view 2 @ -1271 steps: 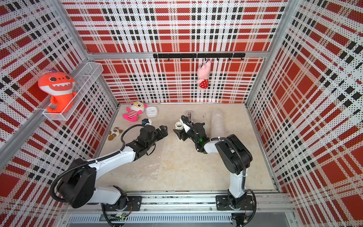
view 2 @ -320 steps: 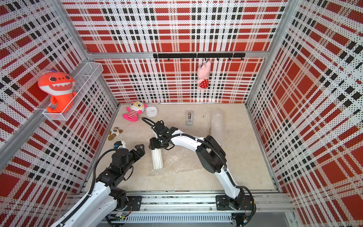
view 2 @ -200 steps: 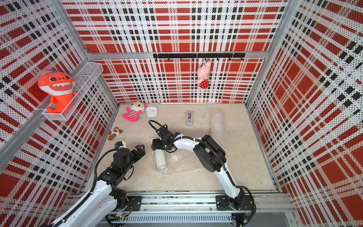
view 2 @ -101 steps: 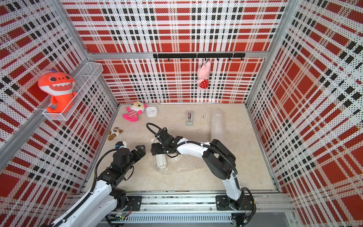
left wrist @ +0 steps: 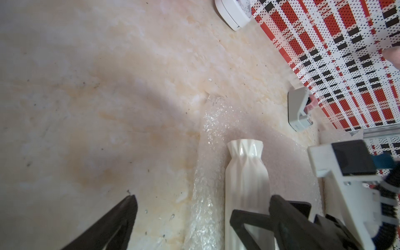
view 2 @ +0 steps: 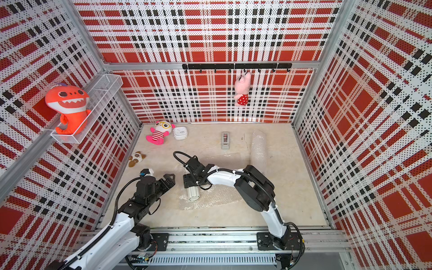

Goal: Wrap vases in bubble wrap
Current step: Place the vase in bubble wrap.

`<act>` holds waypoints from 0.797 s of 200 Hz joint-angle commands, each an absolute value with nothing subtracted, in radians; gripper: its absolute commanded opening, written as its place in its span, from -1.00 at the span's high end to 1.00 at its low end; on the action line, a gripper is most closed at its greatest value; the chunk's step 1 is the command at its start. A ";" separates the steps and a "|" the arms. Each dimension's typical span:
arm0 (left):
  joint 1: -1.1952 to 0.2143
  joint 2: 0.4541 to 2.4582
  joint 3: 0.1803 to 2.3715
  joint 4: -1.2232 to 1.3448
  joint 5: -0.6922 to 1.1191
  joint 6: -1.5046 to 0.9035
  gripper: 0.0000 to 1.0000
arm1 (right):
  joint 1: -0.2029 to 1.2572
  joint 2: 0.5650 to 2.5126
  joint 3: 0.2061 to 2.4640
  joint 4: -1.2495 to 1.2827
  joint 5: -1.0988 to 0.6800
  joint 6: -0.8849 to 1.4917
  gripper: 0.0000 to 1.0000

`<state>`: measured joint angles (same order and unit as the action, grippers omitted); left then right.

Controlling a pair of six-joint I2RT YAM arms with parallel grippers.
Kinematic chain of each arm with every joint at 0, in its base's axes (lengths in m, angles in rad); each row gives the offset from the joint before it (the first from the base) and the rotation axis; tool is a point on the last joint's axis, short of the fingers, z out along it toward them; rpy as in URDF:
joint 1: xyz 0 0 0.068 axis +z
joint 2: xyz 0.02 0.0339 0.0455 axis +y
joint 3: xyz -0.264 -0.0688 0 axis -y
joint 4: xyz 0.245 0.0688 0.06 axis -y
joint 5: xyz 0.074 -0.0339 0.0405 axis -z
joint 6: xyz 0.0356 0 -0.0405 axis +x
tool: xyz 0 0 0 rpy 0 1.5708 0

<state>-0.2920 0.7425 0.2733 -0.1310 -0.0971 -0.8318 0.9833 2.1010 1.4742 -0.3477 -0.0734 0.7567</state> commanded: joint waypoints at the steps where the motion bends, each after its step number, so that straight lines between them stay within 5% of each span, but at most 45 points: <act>1: -0.284 0.755 0.258 -0.094 -0.073 -0.839 -0.97 | 0.998 2.142 1.520 -0.348 -0.071 0.755 -0.50; 78: -0.285 0.753 0.233 -0.089 -0.050 -0.843 -0.99 | 0.997 2.048 1.454 -0.294 -0.050 0.777 -0.07; 159: -0.287 0.753 0.203 -0.083 -0.034 -0.856 -0.86 | 0.997 2.026 1.442 -0.218 -0.079 0.853 0.00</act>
<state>-0.2920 0.7593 0.2222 -0.1028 -0.0521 -0.8524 0.9882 2.0678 1.4269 -0.2855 -0.0719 0.8185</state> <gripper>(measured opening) 0.942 0.640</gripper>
